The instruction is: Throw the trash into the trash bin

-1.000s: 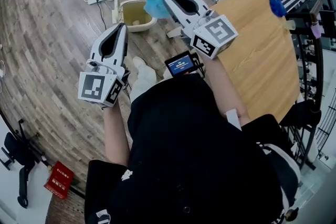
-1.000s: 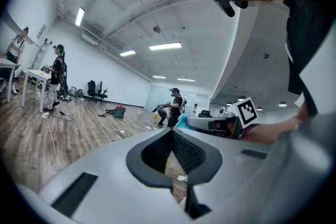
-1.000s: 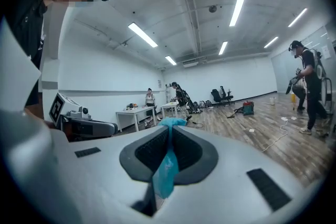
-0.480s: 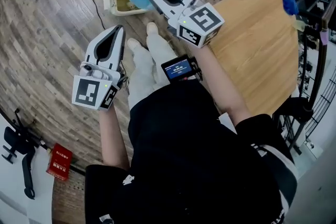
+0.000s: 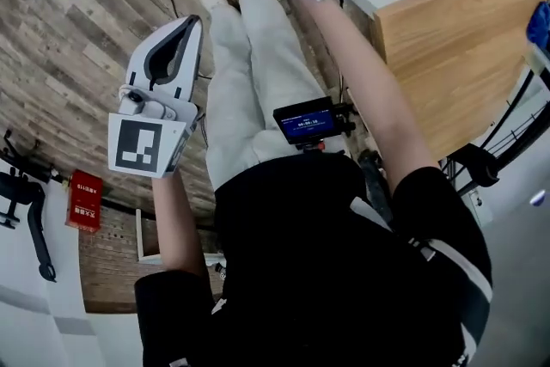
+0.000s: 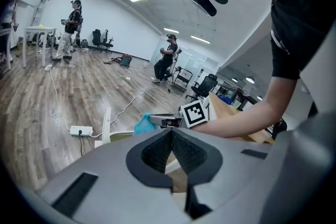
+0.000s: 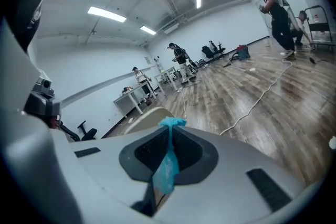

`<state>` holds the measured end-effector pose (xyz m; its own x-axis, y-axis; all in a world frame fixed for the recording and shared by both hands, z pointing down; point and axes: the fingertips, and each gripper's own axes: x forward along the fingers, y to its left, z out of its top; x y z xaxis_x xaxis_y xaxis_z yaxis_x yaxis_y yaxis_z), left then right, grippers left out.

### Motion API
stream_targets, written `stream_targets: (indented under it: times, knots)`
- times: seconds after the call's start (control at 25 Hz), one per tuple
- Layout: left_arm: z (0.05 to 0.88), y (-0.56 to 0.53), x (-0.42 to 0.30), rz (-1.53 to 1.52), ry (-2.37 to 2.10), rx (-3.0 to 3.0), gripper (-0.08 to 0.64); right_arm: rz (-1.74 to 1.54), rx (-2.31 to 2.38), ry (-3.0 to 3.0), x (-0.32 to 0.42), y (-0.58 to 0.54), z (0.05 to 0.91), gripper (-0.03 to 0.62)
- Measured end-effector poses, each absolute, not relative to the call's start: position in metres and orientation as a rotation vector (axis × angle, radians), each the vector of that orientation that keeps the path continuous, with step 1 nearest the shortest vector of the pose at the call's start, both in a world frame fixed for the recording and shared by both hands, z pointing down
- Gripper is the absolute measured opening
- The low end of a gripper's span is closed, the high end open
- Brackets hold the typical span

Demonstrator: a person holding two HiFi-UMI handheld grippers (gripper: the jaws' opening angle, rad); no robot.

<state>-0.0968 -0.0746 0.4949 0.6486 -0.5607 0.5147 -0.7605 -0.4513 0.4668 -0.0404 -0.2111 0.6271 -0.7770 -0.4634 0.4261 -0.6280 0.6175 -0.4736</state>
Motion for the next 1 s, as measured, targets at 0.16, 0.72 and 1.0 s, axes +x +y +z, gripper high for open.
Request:
stream_targets:
  times: [0.16, 0.72, 1.0]
  knots:
    - [0.542, -0.086, -0.08, 0.271, -0.98, 2.123, 0.005, 0.947, 0.936, -2.523, -0.032, -0.218, 0.711, 0.011]
    - [0.62, -0.092, -0.07, 0.271, -0.971, 2.004, 0.005, 1.18, 0.875, -2.428, -0.049, -0.228, 0.843, 0.011]
    - [0.617, -0.093, -0.068, 0.258, -0.993, 2.001, 0.005, 1.173, 0.868, -2.45, -0.054, -0.226, 0.834, 0.186]
